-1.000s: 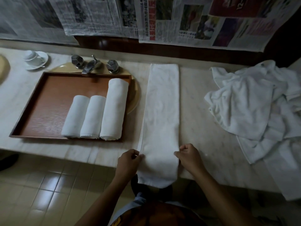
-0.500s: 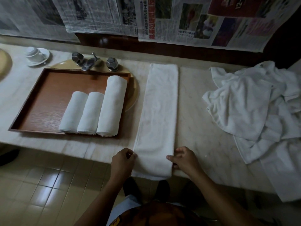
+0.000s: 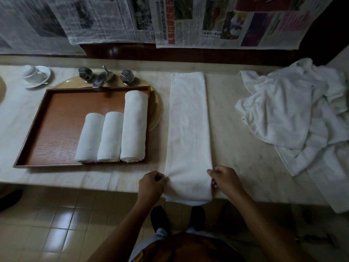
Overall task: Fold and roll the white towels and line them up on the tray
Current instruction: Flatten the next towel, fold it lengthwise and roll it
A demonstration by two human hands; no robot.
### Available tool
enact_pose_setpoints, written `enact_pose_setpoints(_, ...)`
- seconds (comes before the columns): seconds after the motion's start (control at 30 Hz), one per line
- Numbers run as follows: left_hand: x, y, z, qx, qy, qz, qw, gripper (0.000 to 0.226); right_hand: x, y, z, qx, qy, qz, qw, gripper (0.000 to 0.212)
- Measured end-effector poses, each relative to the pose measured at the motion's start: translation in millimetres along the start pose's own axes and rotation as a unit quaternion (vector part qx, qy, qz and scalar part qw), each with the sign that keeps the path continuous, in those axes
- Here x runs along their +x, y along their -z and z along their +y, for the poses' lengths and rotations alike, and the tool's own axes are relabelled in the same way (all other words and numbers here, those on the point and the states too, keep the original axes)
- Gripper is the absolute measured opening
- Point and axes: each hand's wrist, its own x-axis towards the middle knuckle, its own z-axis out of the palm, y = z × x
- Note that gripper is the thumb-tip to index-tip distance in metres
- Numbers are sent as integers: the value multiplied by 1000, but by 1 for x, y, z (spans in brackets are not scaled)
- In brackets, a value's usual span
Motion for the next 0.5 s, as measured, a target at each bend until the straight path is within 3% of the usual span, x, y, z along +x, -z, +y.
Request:
enact_pose_setpoints(0.13,3,0,-3,-19,4,-2,1000,10,-7,-2,1,0,-6,45,999,25)
enact_pose_setpoints(0.23,1,1,-4,43,-18,1,999,6,-12,-3,0,-4,-17,43,999,27)
enact_pose_setpoints(0.37,5,-1,2,82,-41,8,996,13,-12,-2,-3,-72,3,52,996,36)
enact_pose_setpoints(0.5,24,-3,33,88,-63,19,994,25,2,2,-20,-104,30,72,992,31)
